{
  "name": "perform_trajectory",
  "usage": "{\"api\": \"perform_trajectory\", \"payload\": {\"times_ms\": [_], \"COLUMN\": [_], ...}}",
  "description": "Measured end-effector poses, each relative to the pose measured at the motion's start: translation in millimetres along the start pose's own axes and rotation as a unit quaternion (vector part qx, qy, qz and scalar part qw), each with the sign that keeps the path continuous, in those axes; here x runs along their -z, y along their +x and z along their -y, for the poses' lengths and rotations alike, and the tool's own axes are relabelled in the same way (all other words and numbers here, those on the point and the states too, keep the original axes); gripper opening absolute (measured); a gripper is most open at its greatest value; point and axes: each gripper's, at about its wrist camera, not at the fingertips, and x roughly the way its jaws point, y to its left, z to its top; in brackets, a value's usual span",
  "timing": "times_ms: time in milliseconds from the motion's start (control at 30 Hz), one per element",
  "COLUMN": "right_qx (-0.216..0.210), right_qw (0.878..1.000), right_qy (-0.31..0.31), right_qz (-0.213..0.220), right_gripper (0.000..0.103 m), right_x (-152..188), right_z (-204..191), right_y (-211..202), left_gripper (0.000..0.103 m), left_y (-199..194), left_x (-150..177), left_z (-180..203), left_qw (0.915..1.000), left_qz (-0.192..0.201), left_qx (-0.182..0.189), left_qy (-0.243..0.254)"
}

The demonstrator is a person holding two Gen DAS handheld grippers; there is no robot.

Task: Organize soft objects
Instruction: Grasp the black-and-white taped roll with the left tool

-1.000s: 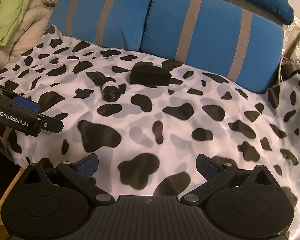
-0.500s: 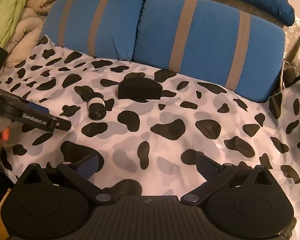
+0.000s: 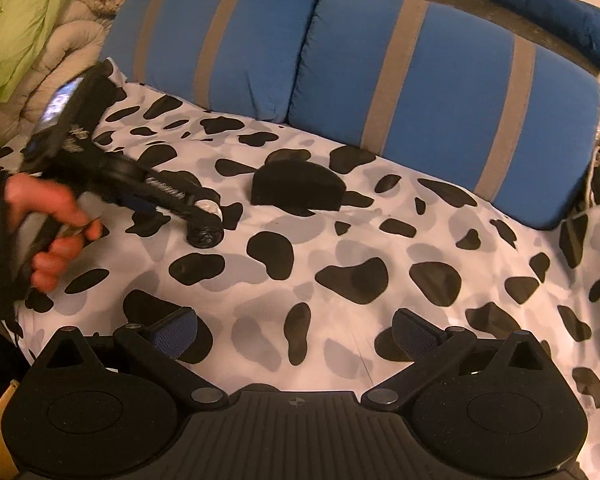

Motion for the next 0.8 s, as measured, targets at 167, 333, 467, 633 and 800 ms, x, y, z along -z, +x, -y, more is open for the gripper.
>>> {"api": "perform_trajectory", "payload": {"times_ms": [167,333,467,633,800], "right_qx": [0.001,0.008,0.028,0.038,0.05], "right_qw": [1.0,0.999,0.999,0.997,0.997], "right_qy": [0.012,0.035,0.036,0.042,0.028], "right_qz": [-0.009,-0.018,-0.03,-0.043,-0.044], "right_gripper": [0.103,0.103,0.103,0.103,0.103], "right_x": [-1,-1,0,1,0], "right_z": [5,14,16,19,18], "right_y": [4,6,9,14,21], "left_gripper": [0.077,0.067,0.058,0.047,0.046], "left_y": [18,32,35,32,22], "left_x": [-7,-8,-7,-8,-10], "left_z": [0,13,20,22,18], "left_qw": [0.9997,0.9997,0.9989,0.9983,0.9986], "left_qz": [-0.015,-0.018,-0.017,-0.025,-0.027], "left_qx": [0.007,-0.014,-0.038,-0.04,-0.032], "left_qy": [-0.018,-0.002,0.02,0.034,0.033]}}
